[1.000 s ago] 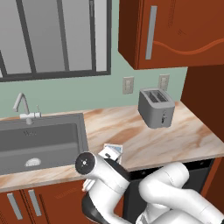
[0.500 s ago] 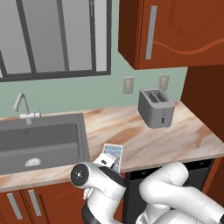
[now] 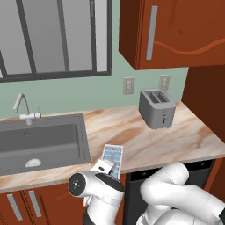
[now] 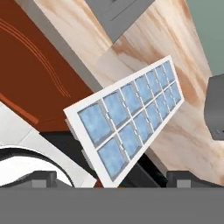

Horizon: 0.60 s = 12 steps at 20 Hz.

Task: The ice cube tray has been filled with water. Take the tray and place it in the freezer to make ice. Close the freezer door after placing the tray.

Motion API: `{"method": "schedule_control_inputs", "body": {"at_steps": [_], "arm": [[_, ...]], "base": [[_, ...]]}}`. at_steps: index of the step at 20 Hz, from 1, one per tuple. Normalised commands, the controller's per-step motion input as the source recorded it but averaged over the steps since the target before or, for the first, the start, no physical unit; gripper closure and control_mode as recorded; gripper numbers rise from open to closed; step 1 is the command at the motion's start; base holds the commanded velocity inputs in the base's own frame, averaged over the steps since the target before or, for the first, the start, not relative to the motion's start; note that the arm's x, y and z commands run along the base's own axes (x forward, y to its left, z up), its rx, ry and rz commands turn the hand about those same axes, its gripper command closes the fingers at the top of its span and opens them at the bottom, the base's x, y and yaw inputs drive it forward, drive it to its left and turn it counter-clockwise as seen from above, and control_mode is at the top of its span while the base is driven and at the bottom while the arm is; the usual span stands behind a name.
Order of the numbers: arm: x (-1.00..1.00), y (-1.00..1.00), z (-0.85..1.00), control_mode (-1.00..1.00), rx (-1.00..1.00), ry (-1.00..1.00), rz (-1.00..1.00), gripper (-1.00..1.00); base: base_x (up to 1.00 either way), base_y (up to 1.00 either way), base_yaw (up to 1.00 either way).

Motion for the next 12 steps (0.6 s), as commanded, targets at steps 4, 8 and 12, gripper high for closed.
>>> {"method": "schedule_control_inputs", "body": {"at_steps": [4,8,12], "arm": [[0.0,0.19,-0.12,-1.0,-0.12,0.0,0.02,-1.0],[0.0,0.07,-0.03,-1.0,-0.18,-0.01,0.05,-1.0],[0.0,0.0,-0.06,-1.0,-0.19,-0.03,0.03,-1.0]], "base": [[0.0,0.0,0.0],[0.0,0.0,0.0],[0.0,0.0,0.0]]}}
